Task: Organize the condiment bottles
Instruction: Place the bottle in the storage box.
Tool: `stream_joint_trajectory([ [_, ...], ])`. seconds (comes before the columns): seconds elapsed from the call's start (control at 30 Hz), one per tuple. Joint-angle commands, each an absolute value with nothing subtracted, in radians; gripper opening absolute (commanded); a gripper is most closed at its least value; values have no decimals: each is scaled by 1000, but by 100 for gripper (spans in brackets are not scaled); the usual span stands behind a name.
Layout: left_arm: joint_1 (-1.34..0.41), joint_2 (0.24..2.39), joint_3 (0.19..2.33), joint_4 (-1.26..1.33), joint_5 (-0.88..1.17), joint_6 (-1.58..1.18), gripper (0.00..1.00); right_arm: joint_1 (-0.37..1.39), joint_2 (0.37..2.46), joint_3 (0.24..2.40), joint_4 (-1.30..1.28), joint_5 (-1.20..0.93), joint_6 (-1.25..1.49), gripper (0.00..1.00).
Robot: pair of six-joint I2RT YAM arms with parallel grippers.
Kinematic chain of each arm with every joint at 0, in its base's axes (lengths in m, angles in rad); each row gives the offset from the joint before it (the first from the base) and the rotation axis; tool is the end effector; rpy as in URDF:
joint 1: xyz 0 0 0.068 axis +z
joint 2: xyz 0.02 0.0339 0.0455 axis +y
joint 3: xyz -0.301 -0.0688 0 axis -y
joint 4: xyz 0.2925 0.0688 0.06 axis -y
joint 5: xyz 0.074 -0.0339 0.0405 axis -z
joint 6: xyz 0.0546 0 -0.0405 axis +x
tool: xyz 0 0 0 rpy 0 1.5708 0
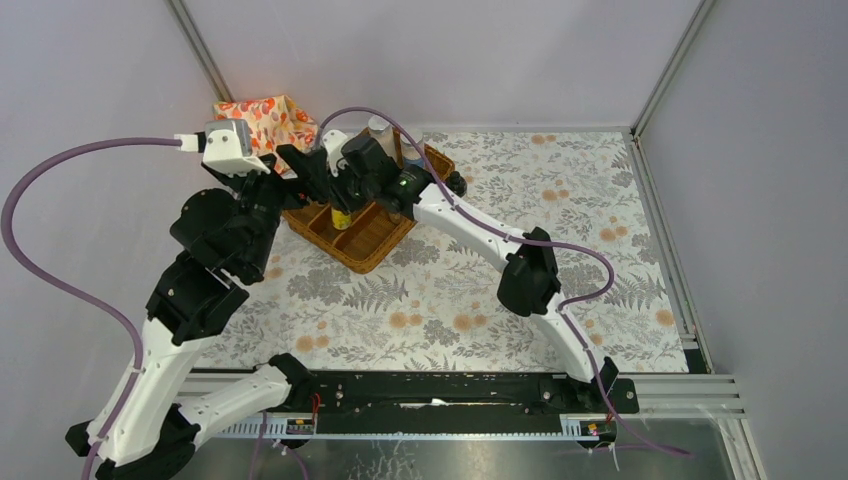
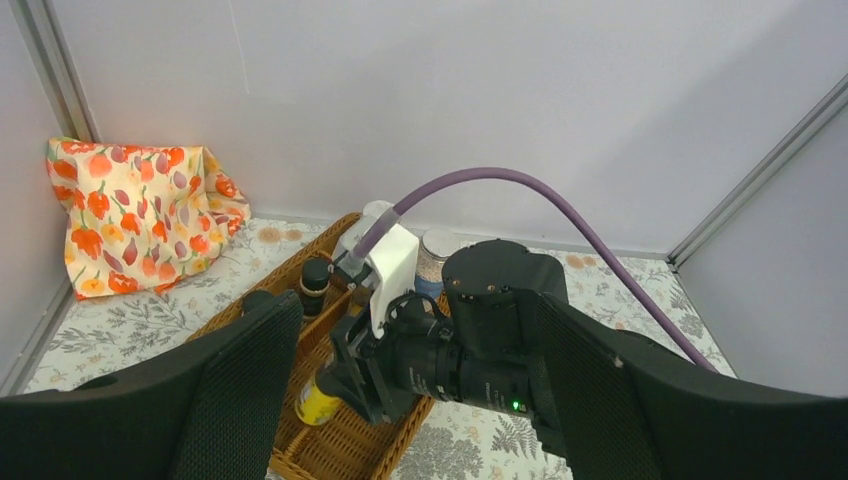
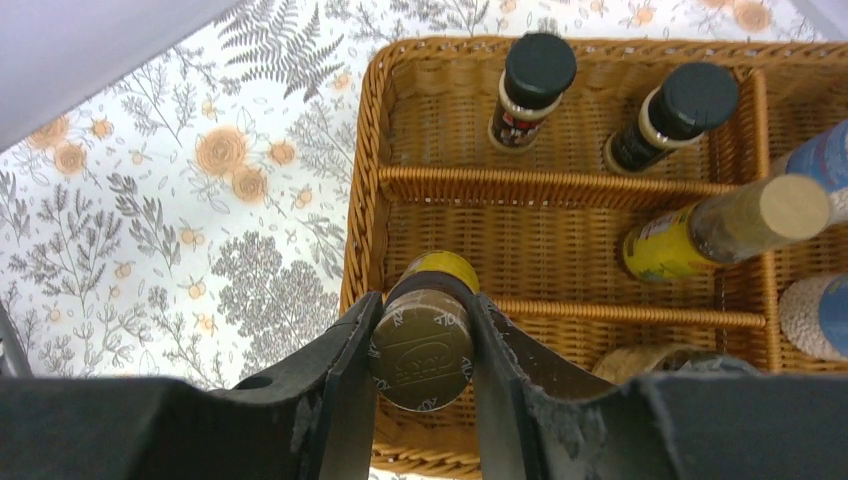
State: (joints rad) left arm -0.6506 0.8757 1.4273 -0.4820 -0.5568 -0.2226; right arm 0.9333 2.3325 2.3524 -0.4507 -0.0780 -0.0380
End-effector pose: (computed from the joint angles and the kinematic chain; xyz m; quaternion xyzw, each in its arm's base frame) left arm 0.1487 -0.0769 0.5574 -0.0571 0.6835 -0.1275 0.7164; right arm 0.3749 0.5134 0.3435 -0.4113 0.7342 0.2630 0.4719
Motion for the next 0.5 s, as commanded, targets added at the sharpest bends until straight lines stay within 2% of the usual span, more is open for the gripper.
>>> stream_joint_trajectory([
  [0.0, -655, 855, 1413, -514, -552, -233, 91, 929, 2341, 2450, -325, -91, -54, 0],
  [0.47, -655, 833, 1357, -505, -525, -238, 91, 896, 2429, 2450, -221, -60, -83, 0],
])
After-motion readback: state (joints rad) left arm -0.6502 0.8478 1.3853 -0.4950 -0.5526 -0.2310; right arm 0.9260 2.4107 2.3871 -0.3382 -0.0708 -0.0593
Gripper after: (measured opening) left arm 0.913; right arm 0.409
